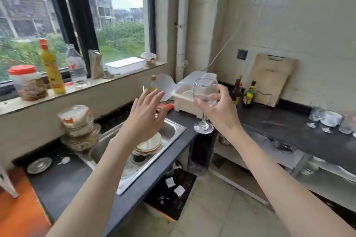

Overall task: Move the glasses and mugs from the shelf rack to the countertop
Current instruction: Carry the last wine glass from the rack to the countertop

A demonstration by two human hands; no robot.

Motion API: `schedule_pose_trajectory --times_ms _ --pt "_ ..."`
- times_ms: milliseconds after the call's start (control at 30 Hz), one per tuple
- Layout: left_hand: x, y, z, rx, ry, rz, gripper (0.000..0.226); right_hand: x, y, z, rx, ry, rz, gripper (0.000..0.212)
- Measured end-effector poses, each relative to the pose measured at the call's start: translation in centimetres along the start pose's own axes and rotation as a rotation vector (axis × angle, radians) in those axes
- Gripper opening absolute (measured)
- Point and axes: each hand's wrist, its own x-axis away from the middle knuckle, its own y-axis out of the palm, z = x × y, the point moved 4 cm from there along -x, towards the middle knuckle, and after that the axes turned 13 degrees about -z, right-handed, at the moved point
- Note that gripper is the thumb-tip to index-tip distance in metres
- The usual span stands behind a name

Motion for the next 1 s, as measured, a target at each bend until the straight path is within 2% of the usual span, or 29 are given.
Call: schedule_pose_trajectory --times_ms 67,233,500,767,1000 --pt "-3.0 3.0 4.1 0.025 0.055 -0.018 0.049 0.4 -5.1 3.1 0.022 0.047 0.046 0.057" --pt "-10.7 10.9 12.8 0.11 0.181 -0.142 0.053 1.0 -16.1 10.5 0.066 0.165 0.181 0.061" --pt "-23.4 24.0 24.1 0.173 0.337 -0.3 0.053 -0.2 -30.7 23.2 0.13 0.333 0.381 0.062" --pt "-38.2 35.2 33.5 0.206 0.497 -0.391 0.053 -6.4 -44.1 34.0 0.138 0.437 0.528 0.063" --pt "-46.9 45.0 39.9 0.206 0.539 -0.537 0.052 -9.0 -53.0 43.2 0.139 0.565 0.601 0.061"
